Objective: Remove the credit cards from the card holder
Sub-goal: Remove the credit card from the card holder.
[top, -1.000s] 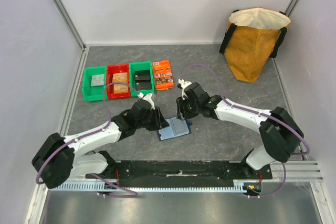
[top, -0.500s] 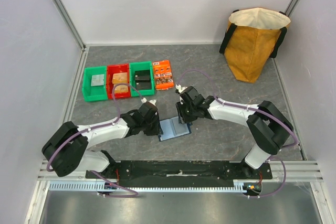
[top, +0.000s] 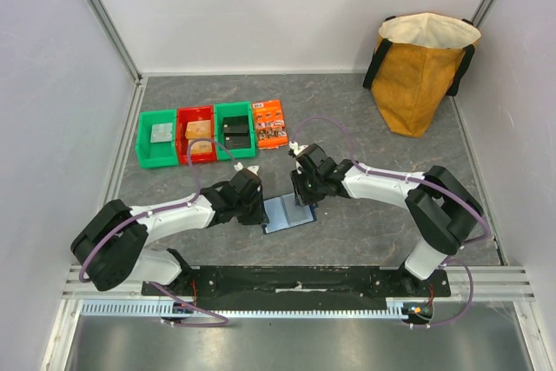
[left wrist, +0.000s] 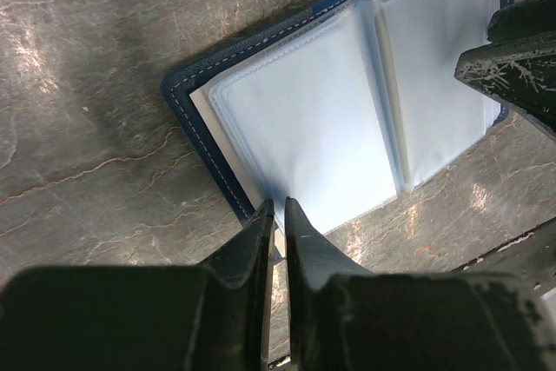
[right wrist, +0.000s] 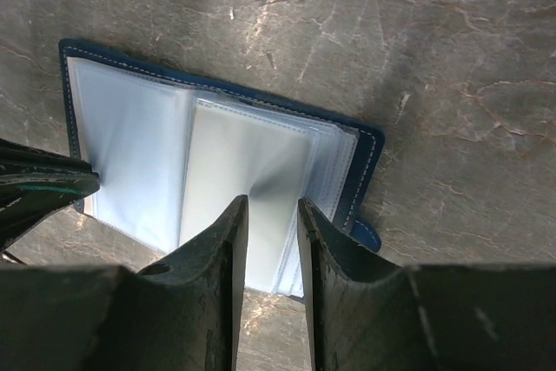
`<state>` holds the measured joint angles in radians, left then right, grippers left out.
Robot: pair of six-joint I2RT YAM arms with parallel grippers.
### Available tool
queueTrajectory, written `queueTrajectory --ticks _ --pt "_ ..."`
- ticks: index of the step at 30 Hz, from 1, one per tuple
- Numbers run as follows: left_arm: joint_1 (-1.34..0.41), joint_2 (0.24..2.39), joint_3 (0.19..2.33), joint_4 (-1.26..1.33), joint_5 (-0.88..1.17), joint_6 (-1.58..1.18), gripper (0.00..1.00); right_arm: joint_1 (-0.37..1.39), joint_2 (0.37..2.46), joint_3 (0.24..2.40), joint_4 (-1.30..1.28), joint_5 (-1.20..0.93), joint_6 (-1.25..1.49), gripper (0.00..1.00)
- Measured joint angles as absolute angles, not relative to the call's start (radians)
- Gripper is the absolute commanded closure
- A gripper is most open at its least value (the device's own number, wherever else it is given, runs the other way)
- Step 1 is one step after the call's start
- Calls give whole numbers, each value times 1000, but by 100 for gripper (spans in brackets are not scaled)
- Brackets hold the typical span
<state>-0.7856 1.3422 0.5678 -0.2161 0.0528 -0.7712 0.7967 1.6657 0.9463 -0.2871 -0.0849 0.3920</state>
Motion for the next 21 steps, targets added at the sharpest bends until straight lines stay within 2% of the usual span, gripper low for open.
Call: queueTrajectory --ticks 5,18,21 --pt "-787 1343 568 -215 53 -771 86 804 1669 946 -278 -109 396 73" --pt "-799 1347 568 -204 54 -773 86 822 1672 946 -188 -245 436 72" --pt "-801 1332 560 -203 48 -781 82 840 1683 952 -166 -283 448 70"
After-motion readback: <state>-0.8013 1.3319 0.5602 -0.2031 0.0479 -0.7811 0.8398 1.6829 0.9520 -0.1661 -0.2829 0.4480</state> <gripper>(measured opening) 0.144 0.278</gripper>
